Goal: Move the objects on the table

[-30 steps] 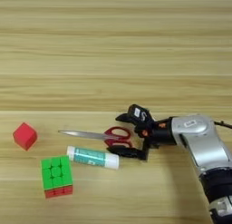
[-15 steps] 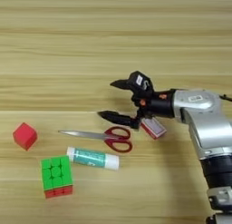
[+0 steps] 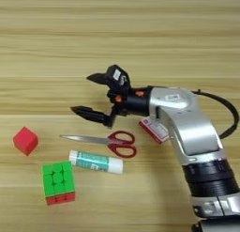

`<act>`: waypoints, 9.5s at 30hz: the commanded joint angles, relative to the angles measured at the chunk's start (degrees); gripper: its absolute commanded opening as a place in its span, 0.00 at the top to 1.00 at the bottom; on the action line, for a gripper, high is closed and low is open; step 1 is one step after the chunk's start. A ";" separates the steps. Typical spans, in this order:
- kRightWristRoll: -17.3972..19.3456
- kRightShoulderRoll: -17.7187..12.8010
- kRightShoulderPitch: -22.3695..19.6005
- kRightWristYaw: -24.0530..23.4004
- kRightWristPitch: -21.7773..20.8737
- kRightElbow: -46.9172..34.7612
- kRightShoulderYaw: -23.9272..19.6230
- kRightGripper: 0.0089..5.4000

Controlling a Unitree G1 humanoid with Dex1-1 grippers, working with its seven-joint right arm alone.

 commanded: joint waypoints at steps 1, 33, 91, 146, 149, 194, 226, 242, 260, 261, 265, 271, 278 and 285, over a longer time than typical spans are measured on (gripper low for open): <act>-0.25 0.99 -5.17 -3.41 0.64 -3.13 0.84 0.01; -8.37 14.37 -3.02 -12.47 5.66 -2.36 23.08 0.01; -7.18 11.18 -7.57 -11.92 8.20 -6.22 6.37 0.59; -5.72 -7.63 16.70 -13.63 5.15 -2.62 -14.82 0.59; -5.50 -8.05 18.41 -13.58 5.53 -3.98 -15.77 0.59; -4.47 -6.15 27.57 -16.32 3.12 -4.93 -15.82 0.31; 4.54 -9.04 14.76 -16.33 6.18 -5.41 -23.37 0.00; 3.40 -18.41 6.31 1.59 -12.09 22.68 -24.02 0.00; -7.44 -16.68 -4.02 6.40 -33.69 55.76 -14.67 0.00; -7.46 -16.65 -4.39 6.54 -33.98 56.59 -14.63 0.00; -7.34 -16.50 -5.23 6.87 -34.79 58.81 -14.69 0.00; -8.52 -15.80 -5.43 6.41 -36.73 60.83 -13.78 0.00; -9.69 -15.32 -5.18 6.28 -38.33 61.87 -13.01 0.04; -9.96 -15.09 -5.33 6.52 -39.11 62.90 -12.59 0.21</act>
